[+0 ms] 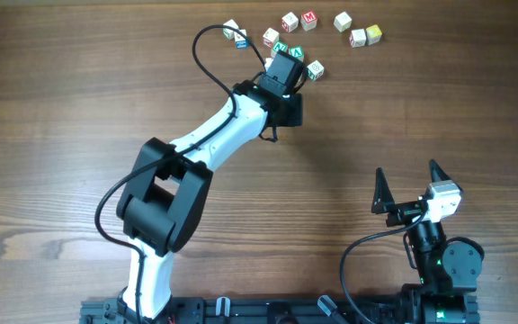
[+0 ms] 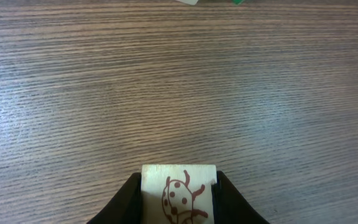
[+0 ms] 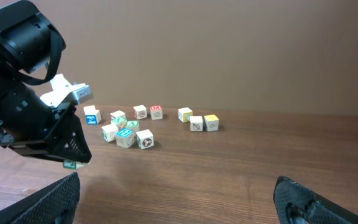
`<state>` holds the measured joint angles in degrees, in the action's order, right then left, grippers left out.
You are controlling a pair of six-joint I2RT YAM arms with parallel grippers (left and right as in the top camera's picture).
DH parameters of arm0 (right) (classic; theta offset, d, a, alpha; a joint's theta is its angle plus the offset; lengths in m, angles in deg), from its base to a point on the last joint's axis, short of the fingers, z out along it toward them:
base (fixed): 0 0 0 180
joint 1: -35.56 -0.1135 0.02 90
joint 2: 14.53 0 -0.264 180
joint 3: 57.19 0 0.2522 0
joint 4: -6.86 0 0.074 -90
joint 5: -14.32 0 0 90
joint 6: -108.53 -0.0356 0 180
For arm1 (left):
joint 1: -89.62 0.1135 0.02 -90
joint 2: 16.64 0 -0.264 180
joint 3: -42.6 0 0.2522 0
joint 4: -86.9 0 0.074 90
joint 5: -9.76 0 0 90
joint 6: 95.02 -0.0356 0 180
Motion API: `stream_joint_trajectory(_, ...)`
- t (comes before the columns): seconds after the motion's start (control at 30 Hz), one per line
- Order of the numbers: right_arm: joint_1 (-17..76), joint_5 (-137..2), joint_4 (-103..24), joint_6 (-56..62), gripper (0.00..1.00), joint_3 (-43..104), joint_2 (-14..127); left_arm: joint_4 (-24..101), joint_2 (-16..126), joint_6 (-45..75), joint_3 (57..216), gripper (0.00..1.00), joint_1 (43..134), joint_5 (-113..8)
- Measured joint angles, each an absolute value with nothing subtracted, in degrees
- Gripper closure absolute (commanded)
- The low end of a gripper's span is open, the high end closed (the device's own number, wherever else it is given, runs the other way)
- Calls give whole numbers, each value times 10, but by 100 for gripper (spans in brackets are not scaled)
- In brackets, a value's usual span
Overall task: Form a tower
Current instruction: 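Carry the ladybug block toward the table center with the left gripper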
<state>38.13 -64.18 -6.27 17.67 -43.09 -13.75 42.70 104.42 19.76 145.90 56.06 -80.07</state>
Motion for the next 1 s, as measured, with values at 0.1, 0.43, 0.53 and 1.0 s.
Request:
stream_joint_trajectory(0.1,381,-642,-63,177,0,-431,-138,428,1045,198,1450,76,560,-811)
stream_joint_trajectory(0.43,381,-642,-63,177,0,-431,-138,484,1050,139,1391,73,560,-821)
stream_joint_trajectory(0.53,381,-642,-63,177,0,-431,-138,496,1050,131,1389,73,561,-821)
stream_joint_trajectory(1.0,381,-642,-63,177,0,-431,-138,488,1051,176,1388,51,564,-823)
